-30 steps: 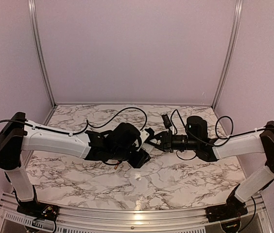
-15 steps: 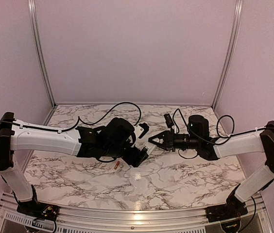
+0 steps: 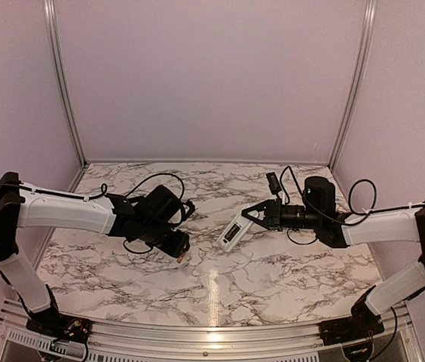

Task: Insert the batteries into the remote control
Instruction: Pass from the left arm to the right, then pick up the battery from the center of the board.

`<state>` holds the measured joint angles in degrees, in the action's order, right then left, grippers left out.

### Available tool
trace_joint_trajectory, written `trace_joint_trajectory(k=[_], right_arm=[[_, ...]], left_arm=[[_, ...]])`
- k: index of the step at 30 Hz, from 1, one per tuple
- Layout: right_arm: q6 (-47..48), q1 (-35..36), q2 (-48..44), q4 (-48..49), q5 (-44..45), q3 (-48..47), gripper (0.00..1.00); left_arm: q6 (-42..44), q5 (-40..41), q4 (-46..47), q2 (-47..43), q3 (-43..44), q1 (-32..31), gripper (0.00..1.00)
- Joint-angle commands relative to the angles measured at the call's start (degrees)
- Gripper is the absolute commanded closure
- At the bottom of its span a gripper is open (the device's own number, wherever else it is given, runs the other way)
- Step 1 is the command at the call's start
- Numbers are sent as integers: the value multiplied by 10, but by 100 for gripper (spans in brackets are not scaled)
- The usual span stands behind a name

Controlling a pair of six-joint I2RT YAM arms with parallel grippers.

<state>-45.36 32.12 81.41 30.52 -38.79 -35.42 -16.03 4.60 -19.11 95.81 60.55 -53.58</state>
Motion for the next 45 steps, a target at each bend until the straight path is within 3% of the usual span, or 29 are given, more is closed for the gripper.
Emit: trace_joint_trajectory(k=[1,7,18,23,28,32,36,41,45], right_arm=[[26,-7,-12,-22,-11,-1,100],[29,-7,-11,-22,-17,-1,100],[32,-7,-11,7,-47,7,100],[36,-7,-8,12,-55,7,100],[45,-7,-5,8,-56,5,100],[46,-7,3,23,-59,8,100],[30,-6,20,60,-61,10,100],[-10,9,51,98,-59,2,100],[-44,23,74,113,-55,-8,100]], left_arm=[[-5,-23,-45,41,21,-1,55],[-8,-18,-70,82,45,-1,62],[-12,14,-91,134,71,8,66],[-8,4,-92,154,76,8,77],[-9,1,-93,154,76,8,98],[-17,16,-81,118,71,9,100],[-17,30,-2,26,29,9,100],[-9,-25,189,-108,-61,0,100],[-13,-44,250,-138,-78,-10,100]])
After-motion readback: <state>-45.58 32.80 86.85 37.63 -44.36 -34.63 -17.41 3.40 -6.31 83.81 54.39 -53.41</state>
